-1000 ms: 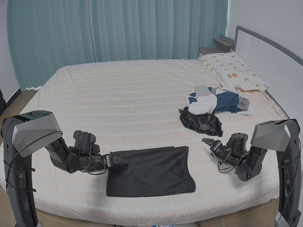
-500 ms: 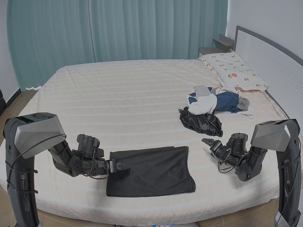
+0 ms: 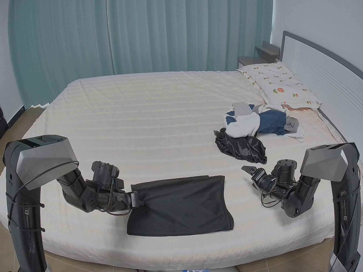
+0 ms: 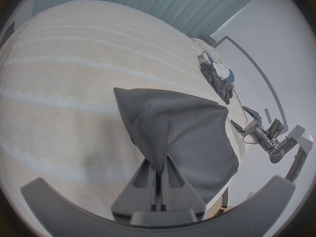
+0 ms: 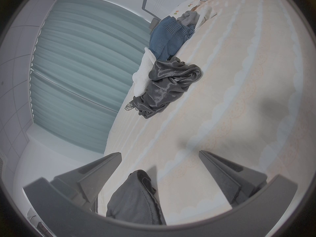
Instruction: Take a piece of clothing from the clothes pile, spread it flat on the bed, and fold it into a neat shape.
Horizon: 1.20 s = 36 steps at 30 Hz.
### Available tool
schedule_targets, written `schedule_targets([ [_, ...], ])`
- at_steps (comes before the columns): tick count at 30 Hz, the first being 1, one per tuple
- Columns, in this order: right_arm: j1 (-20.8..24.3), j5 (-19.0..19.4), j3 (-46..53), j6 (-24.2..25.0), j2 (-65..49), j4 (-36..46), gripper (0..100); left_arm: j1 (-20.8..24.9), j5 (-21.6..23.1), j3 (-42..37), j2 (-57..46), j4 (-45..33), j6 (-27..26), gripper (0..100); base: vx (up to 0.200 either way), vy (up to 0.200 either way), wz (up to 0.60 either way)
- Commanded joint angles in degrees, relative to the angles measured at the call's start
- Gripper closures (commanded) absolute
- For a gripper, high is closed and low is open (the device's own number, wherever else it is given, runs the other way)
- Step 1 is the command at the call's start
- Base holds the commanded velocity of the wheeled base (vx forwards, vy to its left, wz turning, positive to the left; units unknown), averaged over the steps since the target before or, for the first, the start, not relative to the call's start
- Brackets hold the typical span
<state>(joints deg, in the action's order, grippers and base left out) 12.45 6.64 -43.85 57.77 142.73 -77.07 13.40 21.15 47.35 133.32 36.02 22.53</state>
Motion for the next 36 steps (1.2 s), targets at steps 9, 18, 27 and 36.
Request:
schedule_targets([
  [9,-0.1,0.0,0.1,0.1,0.0,-0.3,0,-0.7,-0.6,-0.9,-3.5,0.1,4.5,100,0.000,0.000,0.00],
  [18,-0.1,0.1,1.2,0.1,0.8,-3.5,0,-0.7,-0.7,-1.1,-3.5,-0.4,5.4,100,0.000,0.156,0.00],
  [27,-0.1,0.1,1.2,0.1,0.8,-3.5,0,-0.7,-1.8,-1.8,-4.5,-0.6,5.3,100,0.000,0.200,0.00],
  [36,-0.1,0.1,1.2,0.1,0.8,-3.5,0,-0.7,-4.5,-2.3,-4.9,-1.0,5.2,100,0.000,0.200,0.00],
])
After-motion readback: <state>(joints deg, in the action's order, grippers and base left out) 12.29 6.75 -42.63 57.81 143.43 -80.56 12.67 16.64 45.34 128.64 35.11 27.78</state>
